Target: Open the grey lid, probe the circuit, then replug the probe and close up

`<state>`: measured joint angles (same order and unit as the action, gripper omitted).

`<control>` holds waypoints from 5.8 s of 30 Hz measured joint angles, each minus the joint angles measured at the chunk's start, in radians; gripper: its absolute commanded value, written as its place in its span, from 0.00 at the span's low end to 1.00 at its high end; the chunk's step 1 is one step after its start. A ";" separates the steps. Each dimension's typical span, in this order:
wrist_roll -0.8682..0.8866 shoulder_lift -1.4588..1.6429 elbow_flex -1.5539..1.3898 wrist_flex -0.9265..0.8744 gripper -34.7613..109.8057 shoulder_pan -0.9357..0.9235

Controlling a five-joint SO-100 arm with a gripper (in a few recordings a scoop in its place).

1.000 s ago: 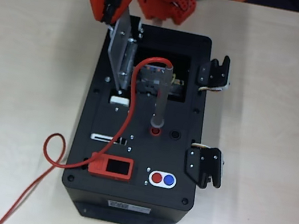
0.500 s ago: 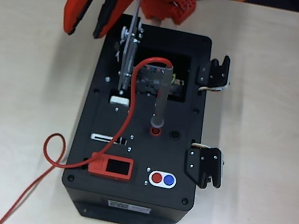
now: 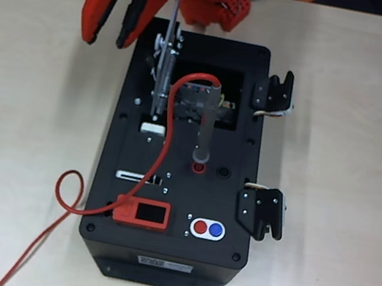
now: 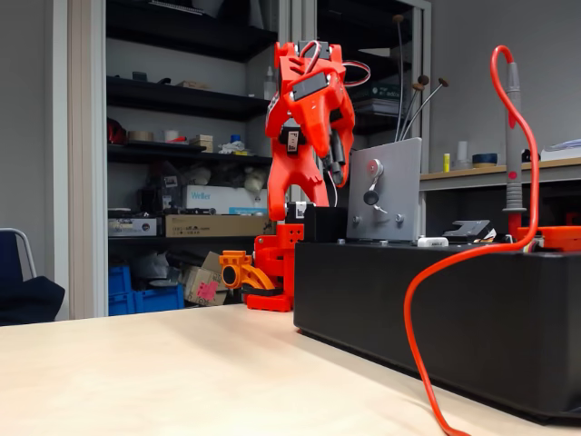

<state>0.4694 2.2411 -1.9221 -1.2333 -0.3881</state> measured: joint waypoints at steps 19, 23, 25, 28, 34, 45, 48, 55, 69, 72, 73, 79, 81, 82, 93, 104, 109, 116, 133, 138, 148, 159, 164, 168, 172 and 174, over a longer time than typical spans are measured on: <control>-0.247 -0.167 0.520 -0.089 0.24 -0.066; -0.127 -0.212 0.792 -0.252 0.24 0.101; -0.028 -0.213 0.834 -0.290 0.24 0.195; 0.130 -0.195 0.793 -0.287 0.24 0.319; 0.370 -0.058 0.463 -0.167 0.24 0.448; 0.446 0.091 0.015 -0.005 0.24 0.448; 0.451 0.092 -0.014 0.011 0.24 0.425; 0.453 0.064 -0.037 0.008 0.24 0.365; 0.446 -0.026 -0.034 -0.003 0.24 0.296; 0.437 -0.038 -0.025 -0.002 0.24 0.290; 0.433 -0.041 -0.025 0.003 0.25 0.296; 0.414 -0.060 0.021 0.015 0.32 0.371; 0.426 -0.058 0.040 0.023 0.33 0.390; 0.431 -0.058 0.044 0.031 0.33 0.399; 0.558 -0.123 0.041 0.095 0.34 0.449; 0.782 -0.383 0.270 0.086 0.34 0.460; 0.856 -0.479 0.379 0.086 0.34 0.463; 0.931 -0.571 0.492 0.084 0.34 0.471; 1.135 -0.588 0.600 -0.002 0.34 0.532; 1.140 -0.621 0.643 -0.002 0.33 0.525; 1.109 -0.733 0.752 -0.034 0.32 0.477; 1.109 -0.785 0.802 -0.041 0.28 0.480; 1.109 -0.785 0.804 -0.067 0.28 0.477; 1.097 -0.785 0.804 -0.083 0.27 0.477; 1.085 -0.785 0.804 -0.101 0.24 0.476; 1.085 -0.785 0.810 -0.106 0.24 0.474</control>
<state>1.5539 1.4557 -1.1121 -1.3392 0.0859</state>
